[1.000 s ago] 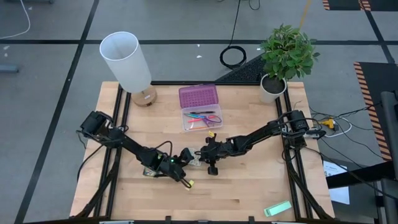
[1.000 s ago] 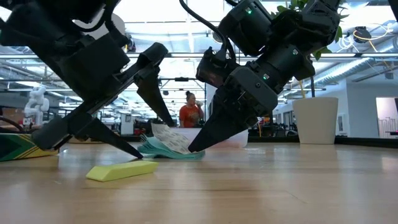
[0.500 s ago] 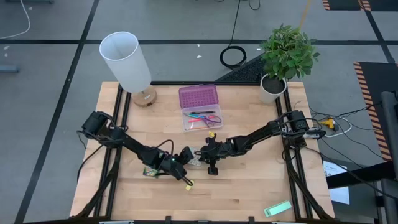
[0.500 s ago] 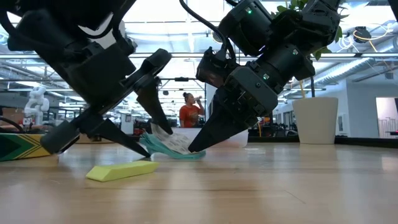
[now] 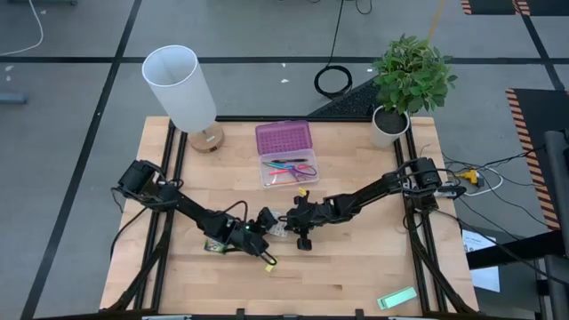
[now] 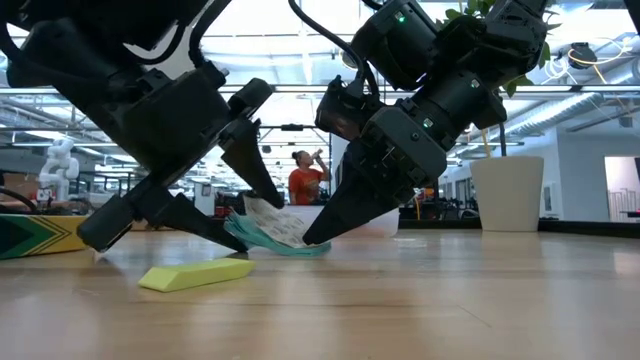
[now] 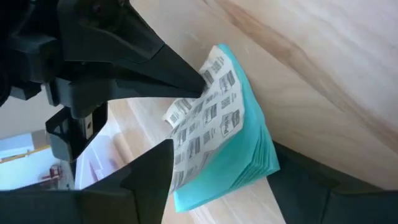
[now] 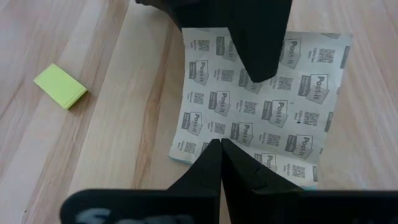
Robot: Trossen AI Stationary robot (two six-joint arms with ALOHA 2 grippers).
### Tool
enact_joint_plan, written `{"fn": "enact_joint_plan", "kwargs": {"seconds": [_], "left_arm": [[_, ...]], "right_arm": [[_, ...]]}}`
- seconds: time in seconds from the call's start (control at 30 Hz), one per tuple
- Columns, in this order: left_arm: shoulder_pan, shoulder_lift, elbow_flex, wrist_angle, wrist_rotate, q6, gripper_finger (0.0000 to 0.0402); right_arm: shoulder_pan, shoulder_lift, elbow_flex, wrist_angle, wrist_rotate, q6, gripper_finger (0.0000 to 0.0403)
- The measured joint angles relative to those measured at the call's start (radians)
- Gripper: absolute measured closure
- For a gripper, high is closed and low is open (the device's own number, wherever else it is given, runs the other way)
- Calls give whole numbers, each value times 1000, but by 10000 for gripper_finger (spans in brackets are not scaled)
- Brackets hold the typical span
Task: Pack school essentials
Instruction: Put the blue sticky notes into the purple supply box
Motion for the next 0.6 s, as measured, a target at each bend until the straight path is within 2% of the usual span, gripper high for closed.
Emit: {"fn": "enact_joint_plan", "kwargs": {"seconds": [0.13, 0.4, 0.6], "left_arm": [[-15, 1, 0, 9, -7, 11, 165], [-31, 1, 0, 9, -4, 2, 248], [-31, 0, 0, 20, 7, -15, 283]], "right_arm": [[0, 0, 0, 0, 0, 0, 403], [0, 0, 0, 0, -1, 0, 403], [0, 0, 0, 0, -1, 0, 403]]}}
